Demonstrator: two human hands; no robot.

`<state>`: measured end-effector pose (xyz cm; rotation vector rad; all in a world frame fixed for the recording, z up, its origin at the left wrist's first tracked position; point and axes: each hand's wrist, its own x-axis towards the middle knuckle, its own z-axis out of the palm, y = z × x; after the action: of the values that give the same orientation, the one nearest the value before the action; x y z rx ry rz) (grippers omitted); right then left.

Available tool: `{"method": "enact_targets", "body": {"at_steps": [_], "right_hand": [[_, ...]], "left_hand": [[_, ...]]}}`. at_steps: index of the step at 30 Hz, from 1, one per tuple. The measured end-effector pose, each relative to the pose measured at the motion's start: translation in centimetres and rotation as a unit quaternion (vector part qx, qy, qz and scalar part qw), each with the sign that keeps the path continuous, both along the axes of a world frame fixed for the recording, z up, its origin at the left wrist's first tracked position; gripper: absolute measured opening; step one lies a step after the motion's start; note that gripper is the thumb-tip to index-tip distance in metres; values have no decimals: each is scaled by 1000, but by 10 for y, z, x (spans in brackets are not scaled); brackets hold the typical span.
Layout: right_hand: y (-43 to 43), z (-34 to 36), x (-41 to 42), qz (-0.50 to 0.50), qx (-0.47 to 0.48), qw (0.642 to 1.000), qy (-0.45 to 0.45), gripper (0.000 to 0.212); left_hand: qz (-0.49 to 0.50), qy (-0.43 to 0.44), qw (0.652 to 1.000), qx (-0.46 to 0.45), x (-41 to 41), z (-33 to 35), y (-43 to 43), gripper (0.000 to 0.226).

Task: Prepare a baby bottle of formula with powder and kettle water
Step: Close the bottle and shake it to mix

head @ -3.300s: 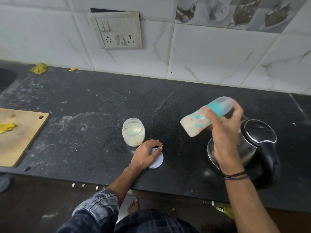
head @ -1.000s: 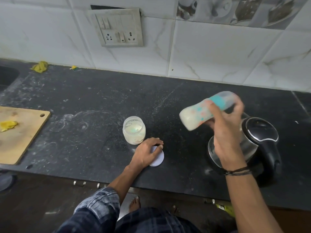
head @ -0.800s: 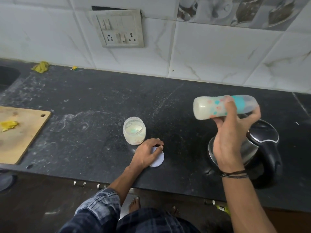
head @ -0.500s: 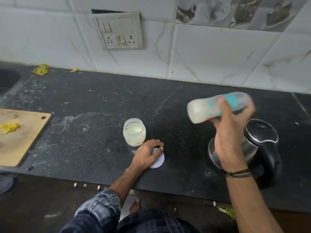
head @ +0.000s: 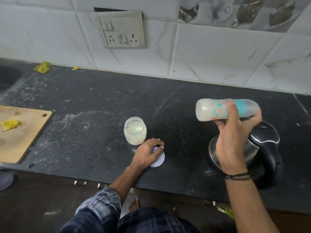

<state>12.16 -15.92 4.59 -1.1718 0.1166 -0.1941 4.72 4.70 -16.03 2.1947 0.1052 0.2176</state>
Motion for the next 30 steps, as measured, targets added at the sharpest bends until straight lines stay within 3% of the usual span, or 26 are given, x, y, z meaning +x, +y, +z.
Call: {"method": "enact_targets", "body": {"at_steps": [3, 7, 10, 15, 18, 23, 27, 30], "right_hand": [[1, -3, -5, 83, -81, 993, 5, 60], [3, -4, -6, 9, -4, 1000, 8, 58], [5, -6, -9, 87, -65, 994, 9, 56], [5, 0, -8, 1, 5, 1000, -8, 62], [1, 0, -6, 77, -66, 995, -9, 61], [-6, 8, -4, -3, -10, 999, -37, 63], [-3, 2, -7, 73, -78, 994, -17, 58], [-3, 7, -9, -20, 6, 999, -31, 58]], "left_hand": [[-3, -1, 1000, -3, -1, -1, 1, 24], [0, 2, 1000, -5, 0, -1, 1, 22], [2, 2, 1000, -4, 0, -3, 0, 22], [3, 3, 1000, -7, 0, -1, 0, 22], [4, 2, 1000, -6, -1, -2, 0, 21], [5, 3, 1000, -3, 0, -1, 0, 22], [1, 7, 1000, 0, -1, -1, 1, 23], [-2, 2, 1000, -1, -1, 0, 0, 23]]}}
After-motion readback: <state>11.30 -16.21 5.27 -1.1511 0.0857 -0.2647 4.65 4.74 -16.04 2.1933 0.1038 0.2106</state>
